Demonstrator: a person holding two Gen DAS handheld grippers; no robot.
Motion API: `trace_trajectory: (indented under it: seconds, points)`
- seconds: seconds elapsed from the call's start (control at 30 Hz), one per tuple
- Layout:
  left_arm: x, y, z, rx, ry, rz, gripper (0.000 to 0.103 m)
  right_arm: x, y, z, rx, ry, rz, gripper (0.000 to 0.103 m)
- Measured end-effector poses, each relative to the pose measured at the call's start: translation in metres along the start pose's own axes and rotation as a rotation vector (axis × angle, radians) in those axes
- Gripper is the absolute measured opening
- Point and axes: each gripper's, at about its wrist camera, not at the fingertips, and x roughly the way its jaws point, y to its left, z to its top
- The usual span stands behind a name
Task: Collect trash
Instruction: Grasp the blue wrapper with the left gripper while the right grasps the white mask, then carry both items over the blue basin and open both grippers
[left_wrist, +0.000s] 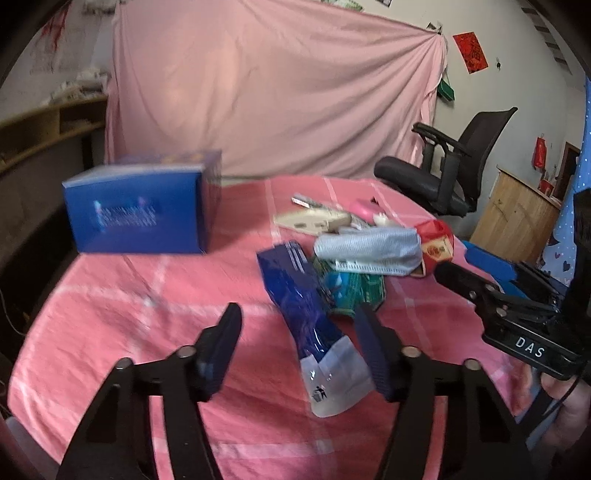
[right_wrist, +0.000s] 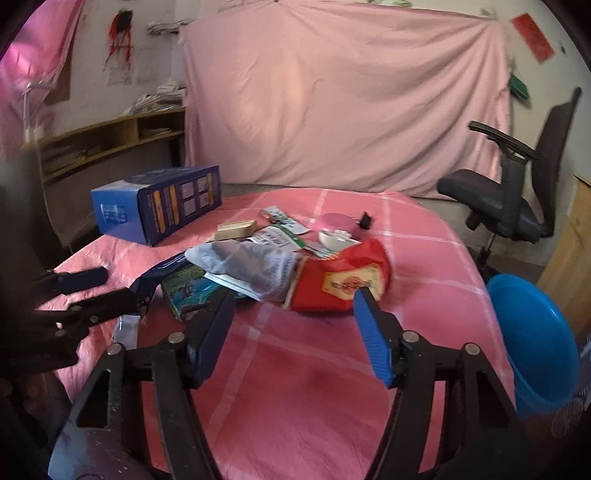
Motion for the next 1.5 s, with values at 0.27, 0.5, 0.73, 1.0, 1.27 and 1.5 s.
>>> trace_trajectory:
  seconds: [0.27,0.5,0.73,1.0,1.27,1.5]
  points:
    - [0.006,0.001,0.000,-0.011,0.066,-0.032,0.022,0.021,0.015,0.014,-0.116,0.041,0.043,0.082]
    - [0.002,0.005,0.000,-0.043,0.050,-0.024,0.019,0.027,0.020,0.017,-0.156,0.059,0.037,0.043]
    - [-0.013,0.006,-0.004,-0.056,0.021,-0.002,0.017,0.015,0.019,0.012,-0.131,0.033,0.057,0.028]
    - [-0.044,-0.001,-0.010,-0.035,-0.112,0.027,0.016,-0.027,0.007,-0.006,-0.011,-0.113,0.089,0.028]
    - [-0.063,-0.028,0.013,0.036,-0.240,0.026,0.016,-0.053,-0.007,0.012,0.093,-0.291,0.136,0.028]
    - [-0.051,-0.079,0.054,0.122,-0.328,-0.061,0.016,-0.089,-0.043,0.024,0.147,-0.425,0.002,0.028]
